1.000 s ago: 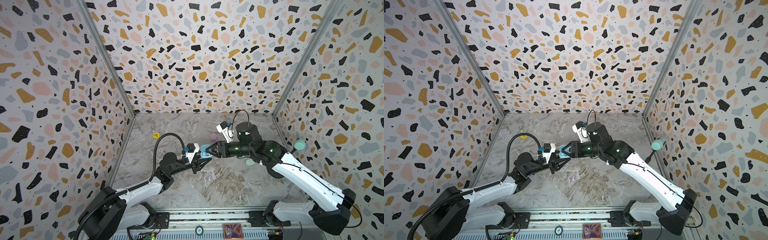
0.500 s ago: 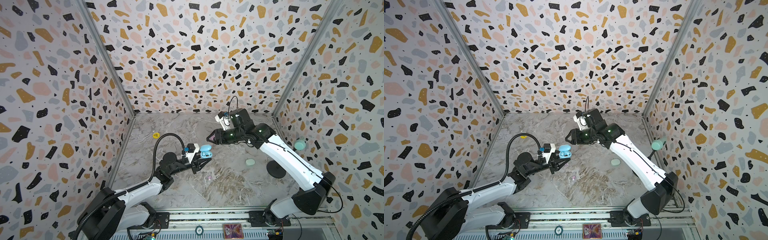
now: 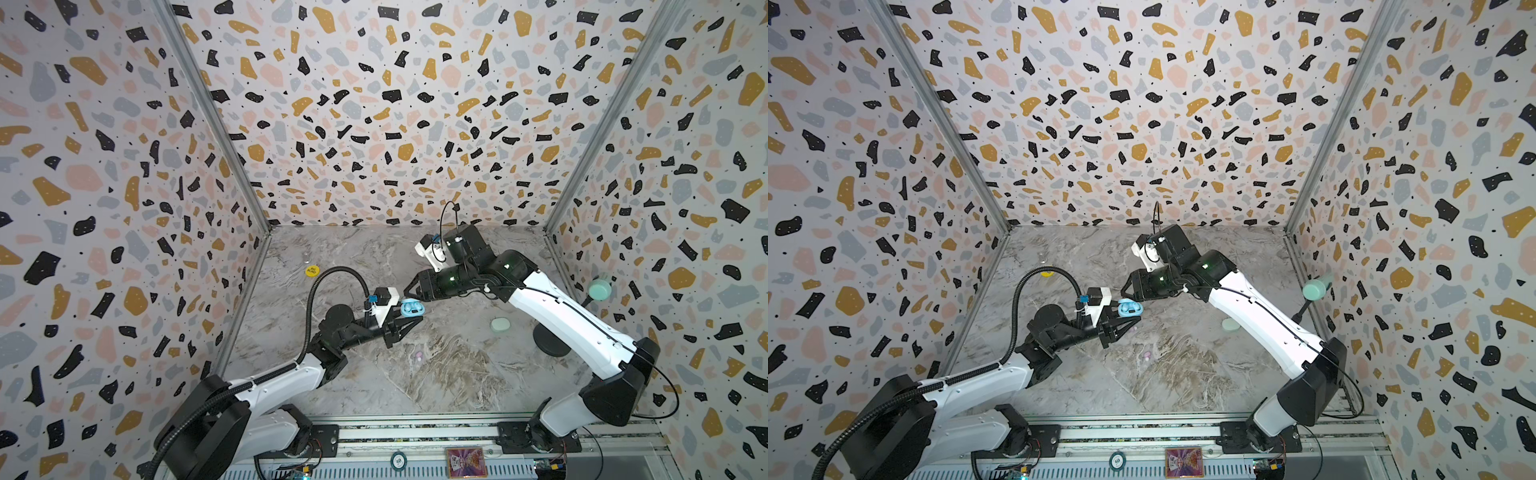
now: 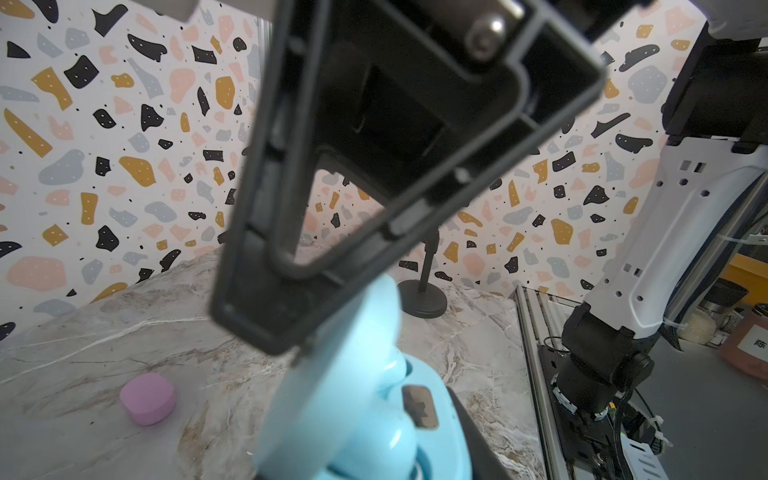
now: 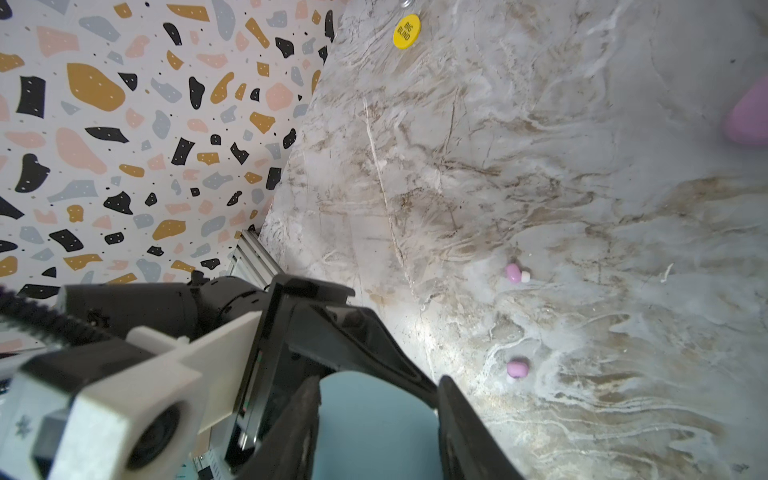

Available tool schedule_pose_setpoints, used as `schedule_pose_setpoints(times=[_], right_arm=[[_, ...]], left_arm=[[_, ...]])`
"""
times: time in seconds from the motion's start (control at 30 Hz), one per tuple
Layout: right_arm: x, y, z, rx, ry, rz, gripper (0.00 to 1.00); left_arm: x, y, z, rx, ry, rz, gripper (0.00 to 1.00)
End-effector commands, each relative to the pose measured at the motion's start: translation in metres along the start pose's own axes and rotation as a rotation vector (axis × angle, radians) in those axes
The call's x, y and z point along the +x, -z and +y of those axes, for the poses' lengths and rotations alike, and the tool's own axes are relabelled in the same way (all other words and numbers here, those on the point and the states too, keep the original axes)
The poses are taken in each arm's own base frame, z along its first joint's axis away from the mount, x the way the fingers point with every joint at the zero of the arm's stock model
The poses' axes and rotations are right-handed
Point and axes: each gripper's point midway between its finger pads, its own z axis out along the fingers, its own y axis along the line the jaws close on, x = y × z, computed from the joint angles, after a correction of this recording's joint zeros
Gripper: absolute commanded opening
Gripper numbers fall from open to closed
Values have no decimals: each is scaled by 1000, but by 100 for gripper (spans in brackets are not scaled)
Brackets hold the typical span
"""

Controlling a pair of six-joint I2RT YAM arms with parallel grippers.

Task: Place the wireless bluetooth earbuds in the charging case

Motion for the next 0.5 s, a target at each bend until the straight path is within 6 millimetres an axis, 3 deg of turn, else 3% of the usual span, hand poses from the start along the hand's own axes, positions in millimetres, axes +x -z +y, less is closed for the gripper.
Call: schedule_pose_setpoints(times=[0.0,0.2,0.33,0.47], right_arm=[[17,14,-2,19,-28,13,46],[27,2,-3,23,-29,50,46],[28,-2,-1,39,-18,68,53],[35,-7,-1,59,-13,97,53]], left_arm=[[-32,-1,-4,9,-71,-82,23],[-33,-1,-4,5,-70,-82,23],[-31,-1,-4,4,-71,-79,23],[-32,0,-3,-1,-72,-80,23]])
